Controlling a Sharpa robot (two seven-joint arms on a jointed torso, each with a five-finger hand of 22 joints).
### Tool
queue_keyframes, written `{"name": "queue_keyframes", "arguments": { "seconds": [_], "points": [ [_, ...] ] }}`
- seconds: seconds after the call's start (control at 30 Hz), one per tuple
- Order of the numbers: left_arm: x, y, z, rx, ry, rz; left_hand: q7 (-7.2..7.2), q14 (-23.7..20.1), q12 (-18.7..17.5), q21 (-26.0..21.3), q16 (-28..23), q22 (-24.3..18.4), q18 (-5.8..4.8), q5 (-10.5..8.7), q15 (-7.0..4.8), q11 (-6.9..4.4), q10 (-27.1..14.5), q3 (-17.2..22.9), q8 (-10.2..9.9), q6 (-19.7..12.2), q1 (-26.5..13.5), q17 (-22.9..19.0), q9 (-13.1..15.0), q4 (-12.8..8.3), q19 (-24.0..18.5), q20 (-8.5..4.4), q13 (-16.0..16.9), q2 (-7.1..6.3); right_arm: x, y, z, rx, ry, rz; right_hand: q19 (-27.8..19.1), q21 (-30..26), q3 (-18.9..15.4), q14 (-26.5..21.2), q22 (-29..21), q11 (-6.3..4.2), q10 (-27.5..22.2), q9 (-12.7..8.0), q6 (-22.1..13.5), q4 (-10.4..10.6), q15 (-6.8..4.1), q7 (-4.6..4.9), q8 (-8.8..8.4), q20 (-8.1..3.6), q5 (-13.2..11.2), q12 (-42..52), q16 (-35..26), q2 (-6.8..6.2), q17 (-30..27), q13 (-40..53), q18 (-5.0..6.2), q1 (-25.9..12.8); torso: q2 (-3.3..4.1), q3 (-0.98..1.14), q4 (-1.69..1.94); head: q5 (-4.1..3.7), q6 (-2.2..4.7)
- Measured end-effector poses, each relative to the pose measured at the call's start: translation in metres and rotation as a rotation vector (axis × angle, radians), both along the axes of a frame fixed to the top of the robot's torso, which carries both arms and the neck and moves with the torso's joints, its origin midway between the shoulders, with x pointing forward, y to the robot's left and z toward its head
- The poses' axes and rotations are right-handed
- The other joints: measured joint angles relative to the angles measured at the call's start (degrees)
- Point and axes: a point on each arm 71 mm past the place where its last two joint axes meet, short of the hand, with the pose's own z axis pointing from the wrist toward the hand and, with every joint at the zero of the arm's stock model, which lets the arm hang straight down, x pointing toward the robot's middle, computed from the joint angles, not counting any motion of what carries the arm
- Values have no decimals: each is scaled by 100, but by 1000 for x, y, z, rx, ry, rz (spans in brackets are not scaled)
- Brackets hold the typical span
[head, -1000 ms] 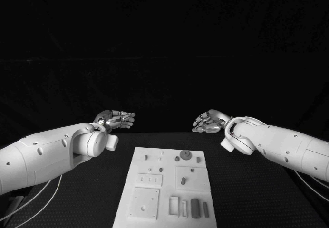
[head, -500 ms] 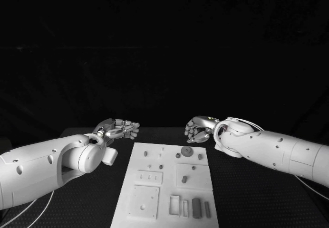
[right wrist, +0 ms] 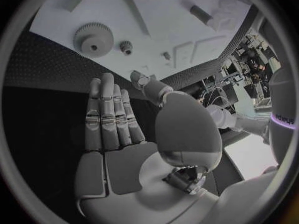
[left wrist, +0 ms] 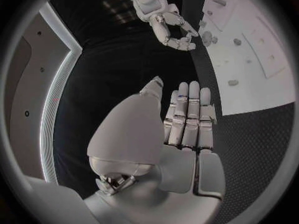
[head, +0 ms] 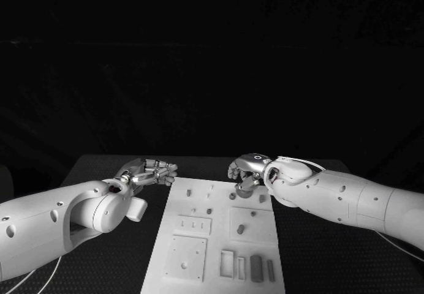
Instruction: Assemble the parts on the task board
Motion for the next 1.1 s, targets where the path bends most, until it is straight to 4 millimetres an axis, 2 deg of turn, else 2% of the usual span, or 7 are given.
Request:
{"name": "queue_keyframes", "arguments": {
  "seconds": [0.13, 0.3, 0.4, 0.57, 0.9, 1.1],
  "points": [
    [-1, -2, 0, -2, 1, -7, 0, 0, 0, 0, 0, 0, -1, 0, 0, 0, 0, -15, 0, 0, -17, 6, 0, 15, 0, 0, -1, -16, -1, 3, 0, -18, -18, 17, 36, 31, 45, 41, 17, 8, -31, 0, -10, -17, -4, -10, 0, 6, 0, 0, 0, -3, 51, -6, -1, 3, 70, -24, 39, -22, 11],
    [1, -1, 0, 5, -4, -9, 0, 0, 0, 0, -21, -1, -2, 0, 0, 0, 0, -15, -22, 0, -24, 6, 0, 15, 0, 0, -5, -23, -3, 8, -1, -46, -35, 38, 73, 60, 61, 99, 43, 0, -40, -5, -10, -1, -17, -9, 0, -33, 0, 0, 0, -3, 99, -7, -3, 3, 142, -79, 114, -91, -1],
    [1, -1, 0, 8, -5, -9, 0, 20, -30, 0, -21, -1, -7, 0, 20, 20, 20, -31, -22, 0, -47, 13, -9, 0, 0, 0, -5, 1, -4, 8, -3, -63, -40, 45, 115, 68, 61, 145, 61, -12, -51, -5, -10, -1, -24, -9, 0, -35, 0, 0, 0, -25, 128, -7, -3, -19, 176, -96, 139, -133, -3],
    [1, 1, 0, 11, -5, -8, 0, 20, -34, -1, -21, -1, -31, -1, 20, 20, 19, -45, -44, 0, -54, 13, -9, 13, 0, 0, -5, 8, -5, 5, -5, -84, -42, 47, 175, 114, 77, 194, 94, -8, -73, -5, -21, 16, -31, -20, 0, -55, 0, 0, 0, -78, 200, -8, -4, -72, 221, -110, 151, -142, -2],
    [3, 3, 0, 14, -6, -3, 0, 20, -34, -1, -43, -1, -31, -1, 21, 7, 32, -45, -44, 0, -54, 19, -9, 13, -1, 0, -5, 8, -7, 3, -11, -113, -27, 56, 196, 148, 36, 214, 144, -21, -101, -5, -31, 57, -50, -29, 0, -74, 0, 0, 36, -165, 288, -11, -4, -159, 293, -118, 148, -159, 7],
    [3, 3, -1, 14, -4, -4, 0, 20, -34, -1, -43, -2, -32, -1, 20, 0, 40, -45, -44, 0, -81, 24, -8, 13, -1, 1, -4, 36, -8, 2, -16, -127, -19, 56, 217, 180, -28, 223, 188, -21, -101, -5, -31, 72, -59, -28, 0, -95, 0, 0, 41, -174, 348, -9, -4, -205, 330, -118, 148, -164, 16]
  ]
}}
